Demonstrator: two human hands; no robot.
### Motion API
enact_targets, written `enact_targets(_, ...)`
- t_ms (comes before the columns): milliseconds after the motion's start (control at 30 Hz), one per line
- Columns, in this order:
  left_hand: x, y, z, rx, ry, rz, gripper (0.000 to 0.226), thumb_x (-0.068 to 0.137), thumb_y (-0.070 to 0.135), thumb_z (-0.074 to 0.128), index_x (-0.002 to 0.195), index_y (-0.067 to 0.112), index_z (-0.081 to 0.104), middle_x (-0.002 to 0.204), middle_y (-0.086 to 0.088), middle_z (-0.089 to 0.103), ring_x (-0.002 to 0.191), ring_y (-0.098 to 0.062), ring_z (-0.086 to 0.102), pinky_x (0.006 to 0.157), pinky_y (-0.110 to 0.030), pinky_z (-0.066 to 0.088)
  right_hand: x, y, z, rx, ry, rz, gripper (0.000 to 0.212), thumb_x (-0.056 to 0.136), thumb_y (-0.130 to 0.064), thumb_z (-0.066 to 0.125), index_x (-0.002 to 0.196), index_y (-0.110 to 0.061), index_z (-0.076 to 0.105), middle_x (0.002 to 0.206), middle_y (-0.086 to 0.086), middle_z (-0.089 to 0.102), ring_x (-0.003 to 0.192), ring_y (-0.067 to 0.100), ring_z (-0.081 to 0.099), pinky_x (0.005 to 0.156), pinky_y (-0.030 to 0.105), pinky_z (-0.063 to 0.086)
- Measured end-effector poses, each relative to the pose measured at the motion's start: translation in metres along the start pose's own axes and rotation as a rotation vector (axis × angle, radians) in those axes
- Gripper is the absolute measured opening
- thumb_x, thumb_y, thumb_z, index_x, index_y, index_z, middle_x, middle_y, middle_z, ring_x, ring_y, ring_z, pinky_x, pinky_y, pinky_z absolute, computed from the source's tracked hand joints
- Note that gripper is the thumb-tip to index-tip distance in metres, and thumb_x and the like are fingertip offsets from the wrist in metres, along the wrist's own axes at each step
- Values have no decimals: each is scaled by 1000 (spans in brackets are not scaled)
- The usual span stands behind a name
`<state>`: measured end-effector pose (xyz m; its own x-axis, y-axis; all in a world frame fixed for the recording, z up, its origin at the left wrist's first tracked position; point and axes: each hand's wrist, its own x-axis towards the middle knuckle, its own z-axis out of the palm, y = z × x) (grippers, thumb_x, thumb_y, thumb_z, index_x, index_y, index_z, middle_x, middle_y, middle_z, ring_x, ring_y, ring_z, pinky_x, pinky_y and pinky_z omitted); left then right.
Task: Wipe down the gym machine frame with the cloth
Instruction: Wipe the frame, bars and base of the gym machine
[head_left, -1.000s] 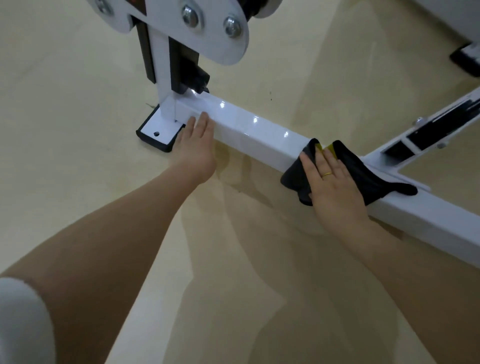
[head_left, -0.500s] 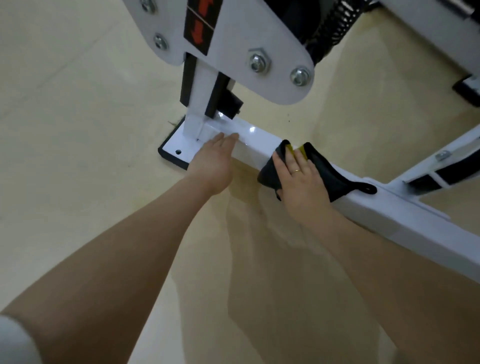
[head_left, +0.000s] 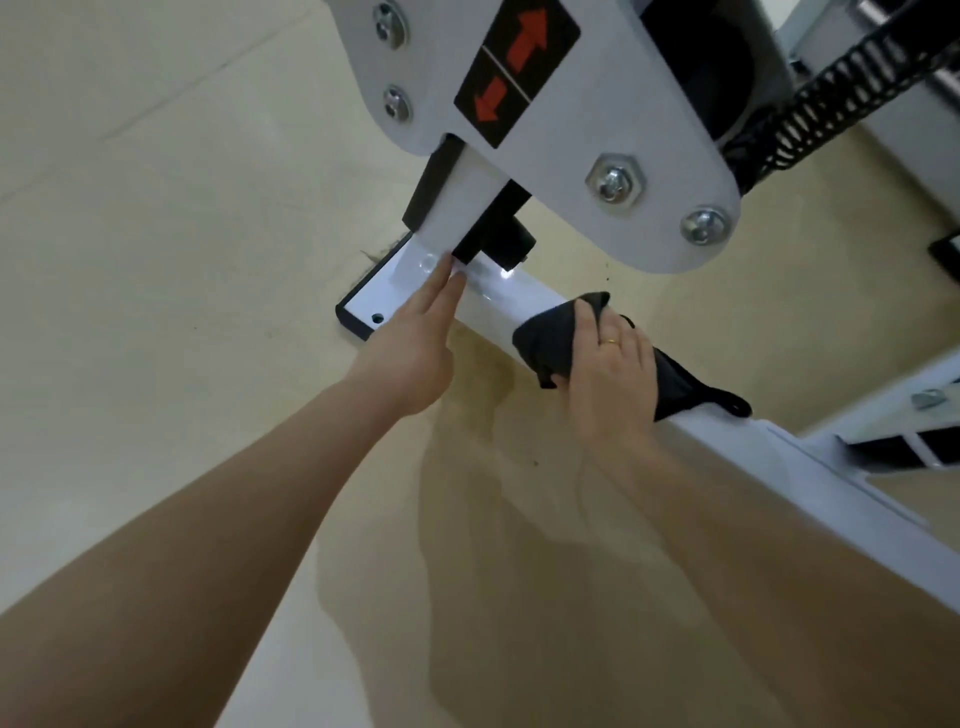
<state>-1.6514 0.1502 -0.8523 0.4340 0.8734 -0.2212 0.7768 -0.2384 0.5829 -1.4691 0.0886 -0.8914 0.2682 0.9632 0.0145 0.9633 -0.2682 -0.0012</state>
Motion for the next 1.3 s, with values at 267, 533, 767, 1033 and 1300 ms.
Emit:
enact_targets(267,12,-1,20,-94,32,-48,75,86,-5,34,148,31,10,157,5,-8,132,-20,34,93,-38,44,42,-41,2,55,-7,-157,75,90,-24,57,149,-15,12,154,11,23,142,26,20,116,38,11)
enact_targets(533,1,43,63,139,-50,116,72,90,3,35,148,31,2,156,4,-17,144,-20,-12,116,-35,3,-78,104,-3,57,33,123,74,70,1,74,137,-4,42,136,27,45,127,41,43,105,50,33)
enact_targets(767,-24,80,112,241,-50,192,75,86,6,42,149,28,8,157,-5,-12,144,-21,-7,115,-34,-2,-117,146,-11,-76,-66,203,84,65,16,71,140,-2,37,139,31,40,128,42,42,104,49,35)
enact_targets(1033,-27,99,108,340,-71,100,69,91,15,43,148,26,7,157,-7,-10,144,-23,-2,115,-34,5,-68,93,-12,66,-143,-192,73,92,-1,39,150,-20,-2,158,5,-6,145,19,-7,116,32,-3)
enact_targets(1300,-36,116,106,354,-127,-2,77,87,6,40,149,24,-2,156,-6,-14,144,-28,-8,116,-40,4,-156,206,-36,-2,-261,49,75,88,10,41,149,-16,6,157,11,3,145,23,4,115,30,10)
